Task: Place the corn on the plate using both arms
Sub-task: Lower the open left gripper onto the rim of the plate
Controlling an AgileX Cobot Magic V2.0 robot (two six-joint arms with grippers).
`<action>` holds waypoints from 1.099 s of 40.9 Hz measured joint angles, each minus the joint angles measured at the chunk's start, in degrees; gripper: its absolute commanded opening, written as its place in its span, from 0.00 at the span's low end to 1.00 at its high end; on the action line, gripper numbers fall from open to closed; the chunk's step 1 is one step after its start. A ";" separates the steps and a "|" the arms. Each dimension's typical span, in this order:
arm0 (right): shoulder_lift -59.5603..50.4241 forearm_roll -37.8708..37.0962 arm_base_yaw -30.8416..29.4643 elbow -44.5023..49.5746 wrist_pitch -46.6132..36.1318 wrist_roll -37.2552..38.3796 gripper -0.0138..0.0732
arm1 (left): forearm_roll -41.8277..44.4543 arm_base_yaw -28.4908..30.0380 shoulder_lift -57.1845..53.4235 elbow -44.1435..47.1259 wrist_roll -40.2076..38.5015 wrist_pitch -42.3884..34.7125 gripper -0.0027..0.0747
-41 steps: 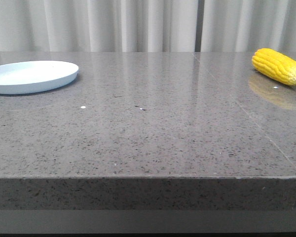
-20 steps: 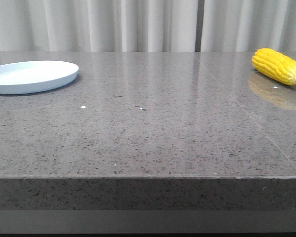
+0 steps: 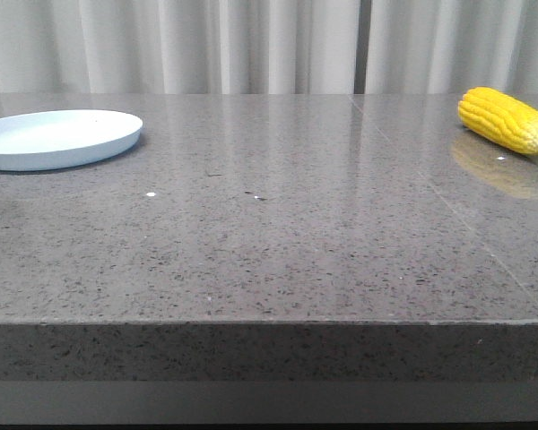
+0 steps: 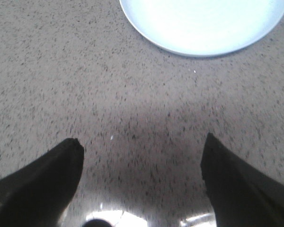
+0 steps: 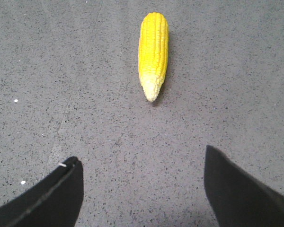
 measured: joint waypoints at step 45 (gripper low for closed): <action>0.00 0.00 0.00 0.00 0.00 0.11 0.80 | -19.40 8.36 41.97 -29.25 11.81 -2.86 0.61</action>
